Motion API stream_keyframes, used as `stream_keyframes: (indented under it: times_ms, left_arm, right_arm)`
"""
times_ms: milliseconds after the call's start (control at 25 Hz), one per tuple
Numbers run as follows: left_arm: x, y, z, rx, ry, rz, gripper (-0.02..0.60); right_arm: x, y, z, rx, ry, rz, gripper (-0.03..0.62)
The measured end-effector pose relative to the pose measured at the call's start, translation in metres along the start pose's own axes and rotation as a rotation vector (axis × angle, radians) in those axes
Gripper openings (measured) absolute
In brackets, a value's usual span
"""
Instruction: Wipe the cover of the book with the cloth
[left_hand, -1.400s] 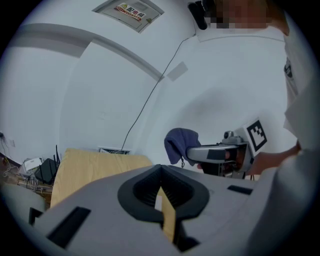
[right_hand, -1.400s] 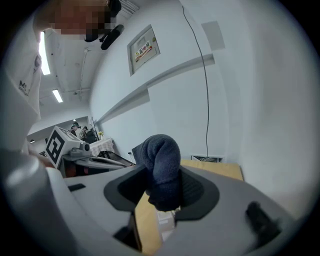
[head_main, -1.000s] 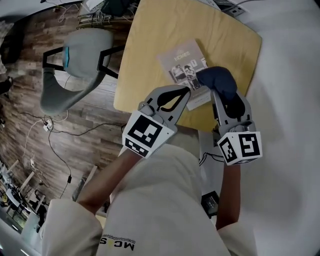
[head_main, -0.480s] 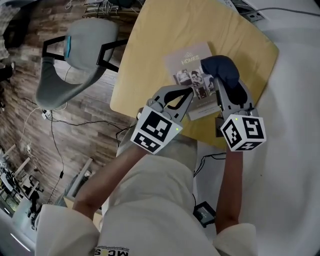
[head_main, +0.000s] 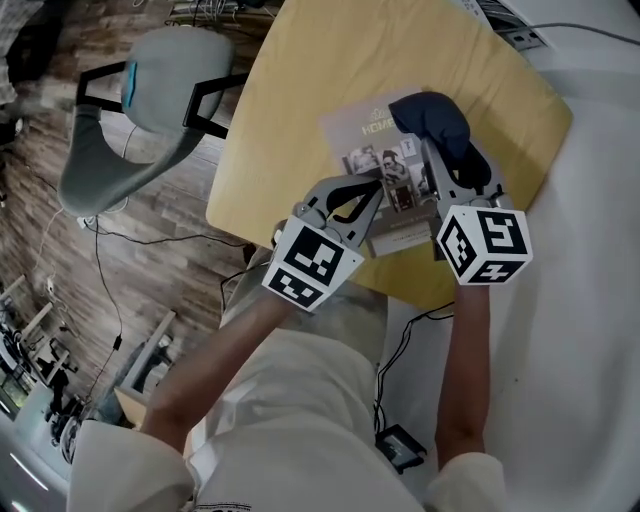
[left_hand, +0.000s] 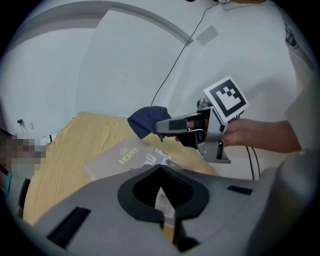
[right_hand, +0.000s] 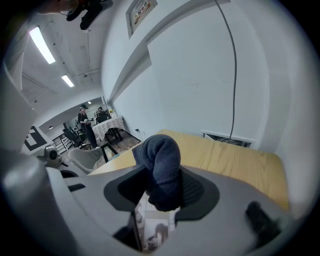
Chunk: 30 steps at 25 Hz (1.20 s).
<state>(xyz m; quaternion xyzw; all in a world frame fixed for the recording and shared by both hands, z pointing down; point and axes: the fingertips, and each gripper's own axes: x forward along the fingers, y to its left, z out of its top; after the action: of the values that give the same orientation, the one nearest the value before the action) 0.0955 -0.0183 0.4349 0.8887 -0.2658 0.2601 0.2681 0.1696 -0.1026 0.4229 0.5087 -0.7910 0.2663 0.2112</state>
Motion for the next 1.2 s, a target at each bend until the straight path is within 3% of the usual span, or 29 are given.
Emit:
stream_keyframes:
  times_ms: [680, 840, 1200]
  left_arm:
    - [0.025, 0.012, -0.046, 0.017, 0.095, 0.014, 0.009]
    - [0.027, 0.014, -0.047, 0.038, 0.086, 0.024, 0.009]
    - [0.025, 0.016, -0.046, -0.081, 0.06, 0.018, 0.008]
  right_arm:
    - [0.059, -0.023, -0.032, -0.061, 0.165, -0.011, 0.173]
    - [0.06, -0.024, -0.037, -0.065, 0.178, -0.009, 0.173]
    - [0.038, -0.023, -0.055, -0.071, 0.213, -0.015, 0.173]
